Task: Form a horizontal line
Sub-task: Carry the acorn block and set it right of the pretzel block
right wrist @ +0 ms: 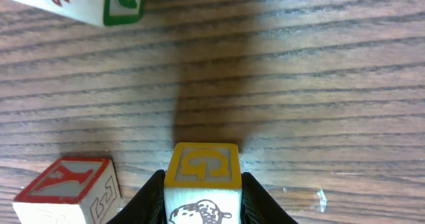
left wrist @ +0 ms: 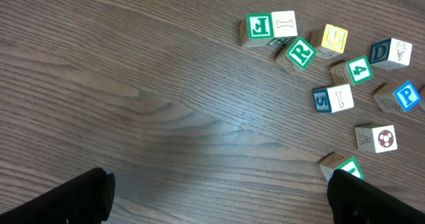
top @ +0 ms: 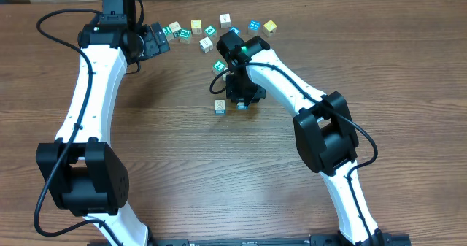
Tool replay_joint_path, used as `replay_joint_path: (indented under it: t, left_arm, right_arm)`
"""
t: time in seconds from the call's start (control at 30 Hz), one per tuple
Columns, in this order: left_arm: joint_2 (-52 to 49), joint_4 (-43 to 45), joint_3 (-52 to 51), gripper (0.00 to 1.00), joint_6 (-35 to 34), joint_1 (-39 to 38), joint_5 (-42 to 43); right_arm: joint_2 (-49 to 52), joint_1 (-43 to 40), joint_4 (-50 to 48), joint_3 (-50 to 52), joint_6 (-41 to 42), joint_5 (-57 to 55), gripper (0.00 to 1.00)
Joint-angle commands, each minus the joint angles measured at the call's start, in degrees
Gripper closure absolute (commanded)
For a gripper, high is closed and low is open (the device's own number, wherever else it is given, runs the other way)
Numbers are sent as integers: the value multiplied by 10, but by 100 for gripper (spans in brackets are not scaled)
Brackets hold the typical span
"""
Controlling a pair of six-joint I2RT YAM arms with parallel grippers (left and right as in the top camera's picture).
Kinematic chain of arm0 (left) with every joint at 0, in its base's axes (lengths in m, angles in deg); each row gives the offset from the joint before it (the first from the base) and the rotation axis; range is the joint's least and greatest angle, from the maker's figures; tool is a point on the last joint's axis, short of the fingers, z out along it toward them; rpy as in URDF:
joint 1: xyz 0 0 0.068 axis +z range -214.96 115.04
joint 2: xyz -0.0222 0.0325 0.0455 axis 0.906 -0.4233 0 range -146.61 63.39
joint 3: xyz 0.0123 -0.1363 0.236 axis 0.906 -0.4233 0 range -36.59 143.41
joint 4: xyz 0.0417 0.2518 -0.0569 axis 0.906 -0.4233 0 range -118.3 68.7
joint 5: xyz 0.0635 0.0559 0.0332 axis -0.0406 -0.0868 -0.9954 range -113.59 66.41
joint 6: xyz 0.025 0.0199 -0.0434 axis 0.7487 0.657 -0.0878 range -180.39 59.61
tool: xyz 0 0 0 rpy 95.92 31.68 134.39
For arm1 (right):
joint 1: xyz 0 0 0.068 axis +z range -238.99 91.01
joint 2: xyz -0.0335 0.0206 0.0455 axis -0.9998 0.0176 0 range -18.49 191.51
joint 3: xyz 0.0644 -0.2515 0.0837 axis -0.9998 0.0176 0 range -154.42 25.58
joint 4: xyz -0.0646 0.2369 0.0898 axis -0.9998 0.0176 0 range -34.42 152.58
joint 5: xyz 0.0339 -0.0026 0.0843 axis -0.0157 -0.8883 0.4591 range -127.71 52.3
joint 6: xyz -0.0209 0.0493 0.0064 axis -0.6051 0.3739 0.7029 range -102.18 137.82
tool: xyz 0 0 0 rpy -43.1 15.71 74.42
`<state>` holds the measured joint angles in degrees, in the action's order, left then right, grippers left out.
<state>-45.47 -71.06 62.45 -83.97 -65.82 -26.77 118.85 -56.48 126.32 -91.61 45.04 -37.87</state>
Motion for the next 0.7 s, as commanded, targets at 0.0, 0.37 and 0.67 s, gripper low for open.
replay_joint_path:
  t: [0.0,0.37,0.67]
  left_arm:
    - [3,1,5,0,5,1,2]
    - [3,1,5,0,5,1,2]
    - [3,1,5,0,5,1,2]
  right_arm:
    - [-7,12,3,5,2,3,72]
    - [-7,16,3,5,2,12,70]
    - [-7,12,-11,5,2,15,61]
